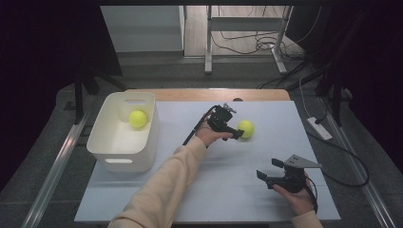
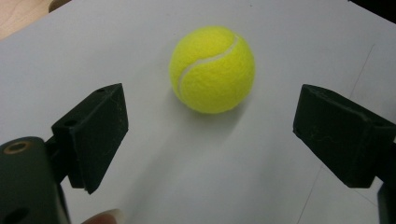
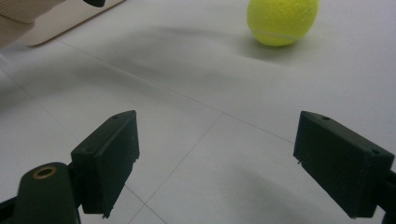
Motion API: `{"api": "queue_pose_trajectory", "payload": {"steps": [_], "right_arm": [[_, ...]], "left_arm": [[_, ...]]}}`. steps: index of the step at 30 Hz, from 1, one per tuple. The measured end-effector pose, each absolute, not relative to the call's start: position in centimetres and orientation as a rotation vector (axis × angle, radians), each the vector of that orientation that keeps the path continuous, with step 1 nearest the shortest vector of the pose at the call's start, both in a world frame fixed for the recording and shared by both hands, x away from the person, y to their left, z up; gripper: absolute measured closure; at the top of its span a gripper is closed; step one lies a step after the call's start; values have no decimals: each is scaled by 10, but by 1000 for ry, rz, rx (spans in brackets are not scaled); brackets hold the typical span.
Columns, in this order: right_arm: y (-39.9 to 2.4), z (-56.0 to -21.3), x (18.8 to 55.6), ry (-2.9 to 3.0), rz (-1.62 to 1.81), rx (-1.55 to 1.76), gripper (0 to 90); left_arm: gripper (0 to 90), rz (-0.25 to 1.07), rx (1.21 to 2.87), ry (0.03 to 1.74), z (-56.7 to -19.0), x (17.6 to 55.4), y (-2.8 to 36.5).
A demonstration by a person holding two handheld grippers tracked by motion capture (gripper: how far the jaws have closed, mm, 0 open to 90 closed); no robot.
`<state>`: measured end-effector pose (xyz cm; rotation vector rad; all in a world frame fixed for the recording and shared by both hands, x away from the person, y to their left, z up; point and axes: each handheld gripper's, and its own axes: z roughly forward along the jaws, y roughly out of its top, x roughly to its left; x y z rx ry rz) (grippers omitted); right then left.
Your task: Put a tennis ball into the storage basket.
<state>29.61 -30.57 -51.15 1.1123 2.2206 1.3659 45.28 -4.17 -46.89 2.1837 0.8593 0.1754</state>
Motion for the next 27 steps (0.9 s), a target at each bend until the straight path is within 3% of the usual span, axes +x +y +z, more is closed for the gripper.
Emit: {"api": "queue_pose_trajectory", "payload": {"steps": [27], "right_arm": [[-308, -512, 296, 2213, 1375, 1121, 140]], "left_arm": [[103, 140, 2216, 848, -474, 467, -69]]}}
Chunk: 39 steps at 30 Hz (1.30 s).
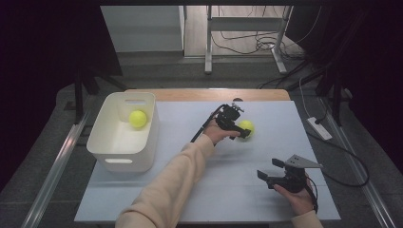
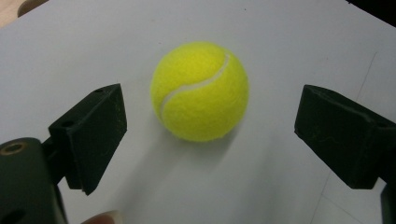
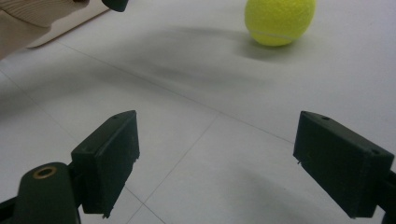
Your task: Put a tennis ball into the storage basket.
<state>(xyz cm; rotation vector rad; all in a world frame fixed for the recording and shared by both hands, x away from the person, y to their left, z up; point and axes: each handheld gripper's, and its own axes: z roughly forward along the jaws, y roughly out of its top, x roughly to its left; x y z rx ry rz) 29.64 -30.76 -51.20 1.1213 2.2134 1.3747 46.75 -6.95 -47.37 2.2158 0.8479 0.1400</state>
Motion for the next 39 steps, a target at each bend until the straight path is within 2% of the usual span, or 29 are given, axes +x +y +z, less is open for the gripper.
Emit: {"api": "queue_pose_trajectory", "payload": {"steps": [18, 33, 39], "right_arm": [[-309, -512, 296, 2210, 1383, 1126, 140], [-310, -512, 296, 2209, 1382, 1126, 140], [-310, -513, 297, 2213, 1377, 1126, 140]], "left_arm": [[104, 137, 2242, 842, -480, 479, -92], [111, 128, 2247, 909, -497, 488, -102], [220, 156, 2272, 936, -501, 489, -103]]}}
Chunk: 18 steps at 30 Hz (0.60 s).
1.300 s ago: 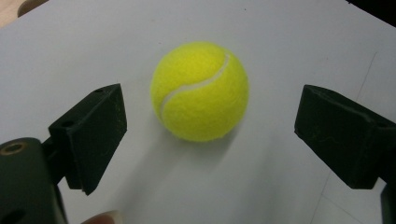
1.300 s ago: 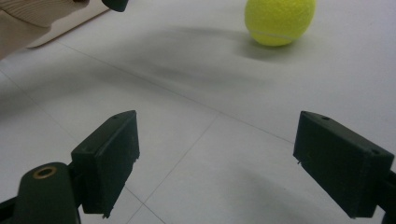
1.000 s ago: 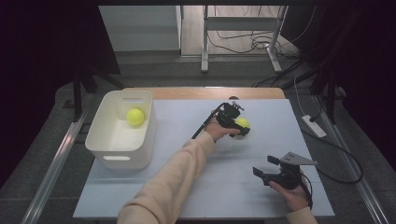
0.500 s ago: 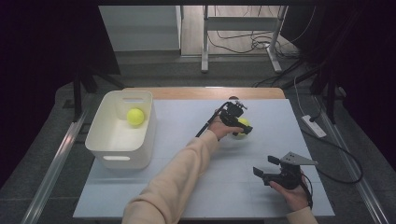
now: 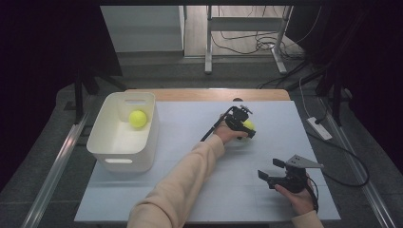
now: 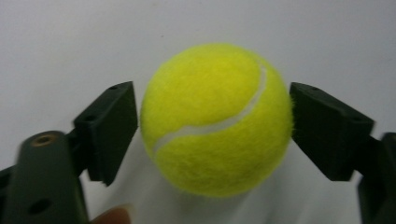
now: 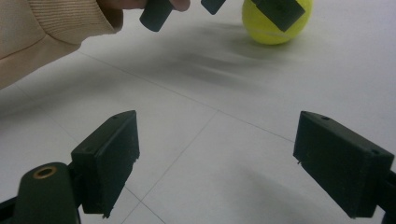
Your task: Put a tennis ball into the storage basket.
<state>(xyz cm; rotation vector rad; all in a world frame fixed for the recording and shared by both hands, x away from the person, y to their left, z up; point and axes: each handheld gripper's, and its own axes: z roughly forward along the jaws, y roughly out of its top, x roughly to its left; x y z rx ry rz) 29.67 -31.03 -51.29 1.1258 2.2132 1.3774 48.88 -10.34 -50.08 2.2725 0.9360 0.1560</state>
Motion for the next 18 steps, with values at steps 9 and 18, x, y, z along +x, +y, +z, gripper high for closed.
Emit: {"api": "queue_pose_trajectory", "payload": {"steps": [9, 18], "right_arm": [[-310, -513, 296, 2213, 1374, 1126, 140], [-311, -513, 296, 2212, 1367, 1127, 141]], "left_arm": [[271, 184, 2293, 891, -498, 486, -102], [273, 175, 2271, 878, -489, 484, -90]]}}
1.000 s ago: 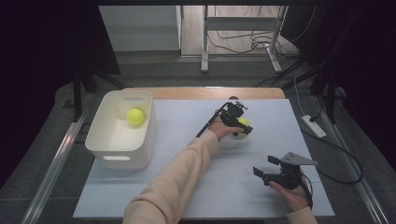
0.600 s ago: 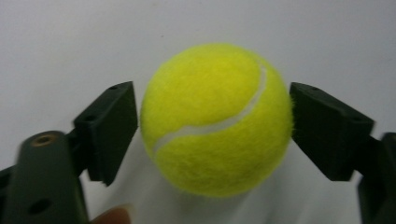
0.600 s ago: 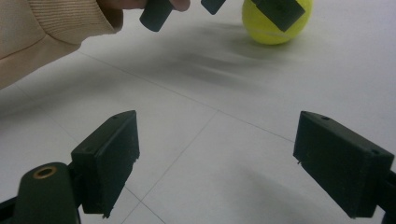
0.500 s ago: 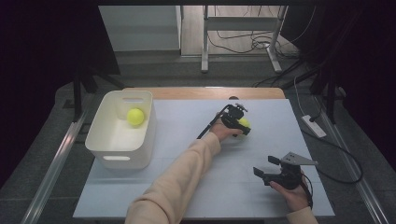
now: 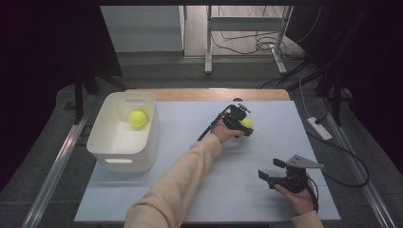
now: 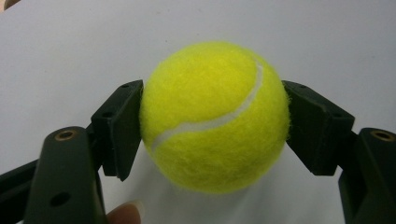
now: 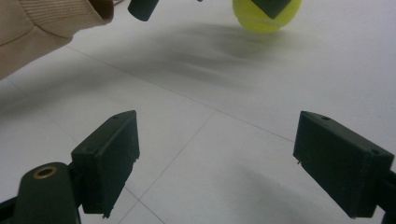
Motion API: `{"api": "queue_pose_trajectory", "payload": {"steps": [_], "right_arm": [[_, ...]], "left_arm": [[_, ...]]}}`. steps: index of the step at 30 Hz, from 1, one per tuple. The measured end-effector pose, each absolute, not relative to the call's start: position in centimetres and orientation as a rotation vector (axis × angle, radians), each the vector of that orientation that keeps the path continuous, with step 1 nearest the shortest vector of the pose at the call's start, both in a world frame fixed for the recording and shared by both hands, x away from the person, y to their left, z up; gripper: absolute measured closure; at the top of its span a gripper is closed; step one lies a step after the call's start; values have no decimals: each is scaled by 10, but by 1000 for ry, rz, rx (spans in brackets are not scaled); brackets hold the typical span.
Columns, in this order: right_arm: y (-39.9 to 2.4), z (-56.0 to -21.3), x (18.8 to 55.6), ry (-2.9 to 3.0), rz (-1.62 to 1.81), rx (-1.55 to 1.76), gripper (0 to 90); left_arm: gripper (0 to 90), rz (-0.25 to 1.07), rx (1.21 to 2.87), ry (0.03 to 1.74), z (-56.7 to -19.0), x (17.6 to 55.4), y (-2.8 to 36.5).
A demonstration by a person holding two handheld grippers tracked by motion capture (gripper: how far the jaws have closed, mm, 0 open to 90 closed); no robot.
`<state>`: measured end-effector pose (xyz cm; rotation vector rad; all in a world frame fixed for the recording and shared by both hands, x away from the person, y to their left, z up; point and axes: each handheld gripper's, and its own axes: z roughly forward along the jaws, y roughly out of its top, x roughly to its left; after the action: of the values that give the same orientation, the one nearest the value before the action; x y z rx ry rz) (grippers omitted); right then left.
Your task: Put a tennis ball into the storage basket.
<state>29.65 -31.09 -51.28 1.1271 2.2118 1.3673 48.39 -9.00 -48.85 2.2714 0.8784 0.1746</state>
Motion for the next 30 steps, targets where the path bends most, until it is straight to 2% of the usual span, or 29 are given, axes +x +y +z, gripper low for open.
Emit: {"api": "queue_pose_trajectory", "payload": {"steps": [30], "right_arm": [[-310, -513, 296, 2211, 1353, 1119, 141]], "left_arm": [[273, 219, 2193, 853, -461, 463, -51]]}}
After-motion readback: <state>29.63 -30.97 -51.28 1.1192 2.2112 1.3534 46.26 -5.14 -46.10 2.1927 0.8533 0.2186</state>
